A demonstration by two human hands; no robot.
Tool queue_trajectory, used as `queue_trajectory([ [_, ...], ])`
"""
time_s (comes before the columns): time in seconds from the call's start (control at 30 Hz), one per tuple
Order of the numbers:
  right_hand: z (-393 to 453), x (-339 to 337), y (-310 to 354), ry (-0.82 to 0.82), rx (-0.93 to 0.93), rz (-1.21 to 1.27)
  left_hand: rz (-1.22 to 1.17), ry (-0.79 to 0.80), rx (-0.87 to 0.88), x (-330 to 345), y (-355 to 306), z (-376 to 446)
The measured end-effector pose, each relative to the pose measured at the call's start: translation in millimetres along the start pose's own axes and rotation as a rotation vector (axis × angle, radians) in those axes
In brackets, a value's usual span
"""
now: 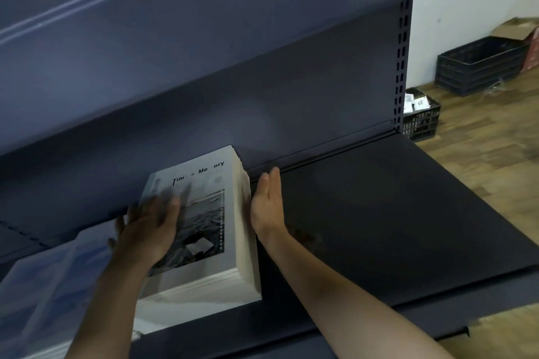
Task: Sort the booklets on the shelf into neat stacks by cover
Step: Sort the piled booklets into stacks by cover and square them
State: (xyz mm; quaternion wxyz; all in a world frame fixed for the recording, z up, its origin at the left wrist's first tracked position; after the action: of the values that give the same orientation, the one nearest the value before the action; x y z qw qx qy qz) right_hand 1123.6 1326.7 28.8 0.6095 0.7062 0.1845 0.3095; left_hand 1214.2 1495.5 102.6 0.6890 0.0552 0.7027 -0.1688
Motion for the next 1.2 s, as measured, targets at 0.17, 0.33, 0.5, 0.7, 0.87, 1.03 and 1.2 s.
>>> queue_trajectory([
  [0.17,3,13,-2,0.110,0.094,0.014,-0.197,-0.046,0.021,-5,10,-6],
  [0.33,5,19,-5,0.174,0.170,-0.013,-0.117,-0.019,0.040,0,17,0],
  [0.5,5,20,-4,0.153,0.149,0.001,-0.112,-0.029,0.025,2,17,1],
  [0.7,2,21,-4,0.127,0.162,0.004,-0.091,-0.044,0.050,1,14,0],
  [0.87,2,19,-3,0.127,0.160,-0.027,-0.123,-0.051,0.060,2,15,-1],
  [1.03,1,19,-5,0.107,0.132,0.025,-0.107,-0.081,0.039,1,15,-3],
  [1.2,2,21,-1,0.189,0.099,-0.027,-0.111,-0.102,0.036,-3,12,-9],
])
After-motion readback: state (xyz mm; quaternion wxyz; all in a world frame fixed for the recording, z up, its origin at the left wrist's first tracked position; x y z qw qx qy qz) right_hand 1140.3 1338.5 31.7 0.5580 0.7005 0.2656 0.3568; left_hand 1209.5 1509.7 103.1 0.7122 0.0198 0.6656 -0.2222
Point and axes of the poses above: each hand's wrist, its own z-axis towards the middle knuckle, its own x-axis out of the palm, y = z × x, the point moved 2 cm from there along z, towards the middle knuckle
